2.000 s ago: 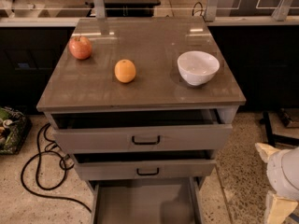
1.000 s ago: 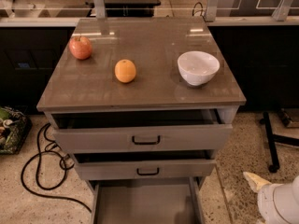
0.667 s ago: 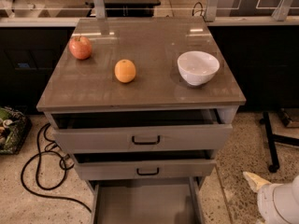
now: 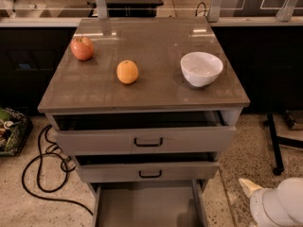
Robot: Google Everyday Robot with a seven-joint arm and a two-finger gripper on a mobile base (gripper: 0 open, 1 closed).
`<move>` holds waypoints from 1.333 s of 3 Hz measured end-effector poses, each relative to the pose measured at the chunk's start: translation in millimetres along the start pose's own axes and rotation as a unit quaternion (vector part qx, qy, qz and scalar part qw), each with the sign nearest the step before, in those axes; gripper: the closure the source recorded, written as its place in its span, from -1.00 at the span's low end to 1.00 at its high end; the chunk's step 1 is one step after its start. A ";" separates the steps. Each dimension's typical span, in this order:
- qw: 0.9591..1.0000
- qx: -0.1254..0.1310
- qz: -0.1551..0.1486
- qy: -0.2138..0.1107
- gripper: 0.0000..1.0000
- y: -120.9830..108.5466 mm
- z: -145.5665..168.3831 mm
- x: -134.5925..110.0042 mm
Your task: Close bottom drawer
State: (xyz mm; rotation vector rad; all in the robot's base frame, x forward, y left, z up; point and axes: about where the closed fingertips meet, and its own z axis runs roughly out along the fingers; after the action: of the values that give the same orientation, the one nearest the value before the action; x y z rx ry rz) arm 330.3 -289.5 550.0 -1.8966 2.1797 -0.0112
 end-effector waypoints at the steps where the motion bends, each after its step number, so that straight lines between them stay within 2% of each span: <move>1: 1.000 -0.006 -0.008 -0.006 -1.00 6.6 44.4 2.1; 3: 1.000 0.004 -0.015 -0.011 -1.00 16.2 114.4 4.5; 4: 1.000 0.003 -0.010 0.005 -1.00 33.5 132.4 18.6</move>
Offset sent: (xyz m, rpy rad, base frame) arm 0.0120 0.0178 -0.1328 0.0202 -0.0339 0.0353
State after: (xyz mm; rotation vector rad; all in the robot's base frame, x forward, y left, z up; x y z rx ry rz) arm 321.1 -281.7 412.7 -1.9190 2.1649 -0.0302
